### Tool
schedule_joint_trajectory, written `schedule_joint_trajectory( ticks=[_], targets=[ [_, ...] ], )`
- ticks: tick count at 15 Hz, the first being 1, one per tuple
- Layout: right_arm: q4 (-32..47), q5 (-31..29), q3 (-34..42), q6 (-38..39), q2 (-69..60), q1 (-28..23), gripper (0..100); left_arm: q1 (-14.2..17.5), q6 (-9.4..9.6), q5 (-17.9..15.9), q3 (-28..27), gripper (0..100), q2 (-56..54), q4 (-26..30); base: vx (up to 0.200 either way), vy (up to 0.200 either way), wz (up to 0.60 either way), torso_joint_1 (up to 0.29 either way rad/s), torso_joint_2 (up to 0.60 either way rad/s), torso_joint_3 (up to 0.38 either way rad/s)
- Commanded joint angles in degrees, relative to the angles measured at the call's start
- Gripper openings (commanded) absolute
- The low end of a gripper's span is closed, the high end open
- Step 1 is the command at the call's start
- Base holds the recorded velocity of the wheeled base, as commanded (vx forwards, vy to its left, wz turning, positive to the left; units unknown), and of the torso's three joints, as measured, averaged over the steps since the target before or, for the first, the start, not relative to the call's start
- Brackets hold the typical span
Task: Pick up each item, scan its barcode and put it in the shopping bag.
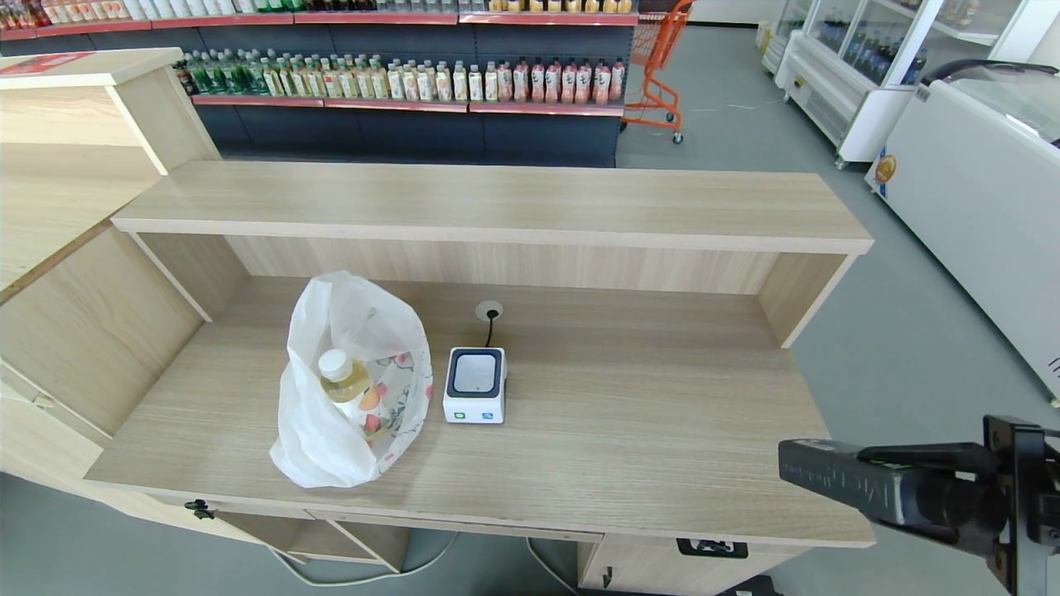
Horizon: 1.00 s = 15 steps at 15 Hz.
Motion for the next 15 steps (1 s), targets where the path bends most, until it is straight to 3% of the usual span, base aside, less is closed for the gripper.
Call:
schedule_joint_trajectory(
  ticks=[1, 3, 5, 6, 7, 9, 12, 15],
  targets=[
    [1.04, -0.66, 0.38, 12.38, -2.21, -0.88, 0, 0.07, -0.01, 0.01, 0.00, 100, -0.02, 0.00, 0.000, 0.000, 0.00, 0.000, 0.00, 0.000],
    [0.69, -0.92, -2.26, 34.00, -2.56, -0.97, 0, 0.07, -0.01, 0.01, 0.00, 100, -0.02, 0.00, 0.000, 0.000, 0.00, 0.000, 0.00, 0.000],
    [-0.02, -1.01, -5.51, 62.74, -3.00, -1.59, 0, 0.07, -0.01, 0.01, 0.00, 100, -0.02, 0.00, 0.000, 0.000, 0.00, 0.000, 0.00, 0.000],
    [-0.63, -1.10, -5.86, 68.98, -3.17, -2.29, 0, -0.01, -0.01, 0.01, 0.00, 100, -0.02, 0.00, 0.000, 0.000, 0.00, 0.000, 0.00, 0.000],
    [-2.04, -1.89, -5.77, 88.85, -3.52, -5.89, 0, 0.07, -0.01, 0.01, 0.00, 100, -0.02, 0.00, 0.000, 0.000, 0.00, 0.000, 0.00, 0.000],
    [-2.92, -2.77, -4.54, 109.85, -3.96, -7.39, 0, 0.07, -0.01, 0.01, 0.00, 100, -0.02, 0.00, 0.000, 0.000, 0.00, 0.000, 0.00, 0.000],
    [-3.09, -4.00, -3.22, 124.70, -4.75, -8.53, 0, -0.01, -0.01, 0.01, 0.00, 100, -0.02, 0.00, 0.000, 0.000, 0.00, 0.000, 0.00, 0.000],
    [-3.09, -6.81, -3.93, 126.73, -4.75, -8.44, 0, -0.01, -0.01, 0.01, 0.00, 100, -0.02, 0.00, 0.000, 0.000, 0.00, 0.000, 0.00, 0.000]
  ],
)
